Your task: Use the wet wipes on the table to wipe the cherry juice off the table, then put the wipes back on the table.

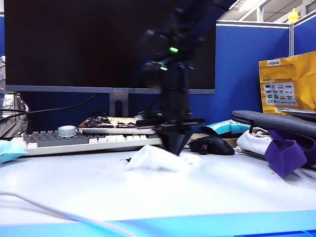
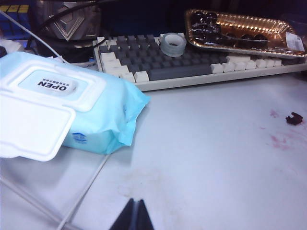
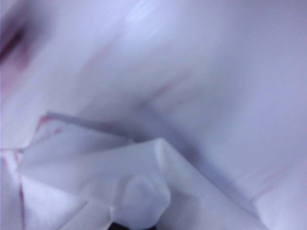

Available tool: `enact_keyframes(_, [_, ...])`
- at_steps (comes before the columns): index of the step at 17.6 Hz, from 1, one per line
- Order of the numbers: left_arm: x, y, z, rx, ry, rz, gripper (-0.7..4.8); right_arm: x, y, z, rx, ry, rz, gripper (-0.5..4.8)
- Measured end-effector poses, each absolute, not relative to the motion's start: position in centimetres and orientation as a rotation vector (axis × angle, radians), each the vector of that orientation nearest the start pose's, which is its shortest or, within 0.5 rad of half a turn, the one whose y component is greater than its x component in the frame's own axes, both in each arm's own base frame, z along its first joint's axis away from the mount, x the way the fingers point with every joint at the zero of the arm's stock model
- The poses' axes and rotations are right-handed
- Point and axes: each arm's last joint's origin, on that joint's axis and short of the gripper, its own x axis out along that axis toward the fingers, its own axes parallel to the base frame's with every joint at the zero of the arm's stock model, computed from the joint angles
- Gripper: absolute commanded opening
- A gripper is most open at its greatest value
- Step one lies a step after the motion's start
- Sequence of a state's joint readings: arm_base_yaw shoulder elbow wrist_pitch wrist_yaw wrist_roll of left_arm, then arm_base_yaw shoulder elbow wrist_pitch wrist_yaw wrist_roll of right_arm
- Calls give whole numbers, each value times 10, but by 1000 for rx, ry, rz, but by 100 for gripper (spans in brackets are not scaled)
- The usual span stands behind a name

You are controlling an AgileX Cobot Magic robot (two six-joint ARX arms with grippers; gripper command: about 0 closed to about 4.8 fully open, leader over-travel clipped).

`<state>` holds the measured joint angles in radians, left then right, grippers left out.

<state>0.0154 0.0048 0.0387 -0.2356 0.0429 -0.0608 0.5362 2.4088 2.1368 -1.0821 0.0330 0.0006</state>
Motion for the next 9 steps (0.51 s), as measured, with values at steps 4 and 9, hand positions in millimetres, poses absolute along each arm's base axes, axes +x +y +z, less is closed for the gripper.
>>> enact_keyframes(4, [94,0,154,-67,203,-21,-4,427,249,173,-125,1349,685,-6])
enact_keyframes(9, [94,0,154,-67,203,-21,-4,372,286,161,-173,1645,907,-6])
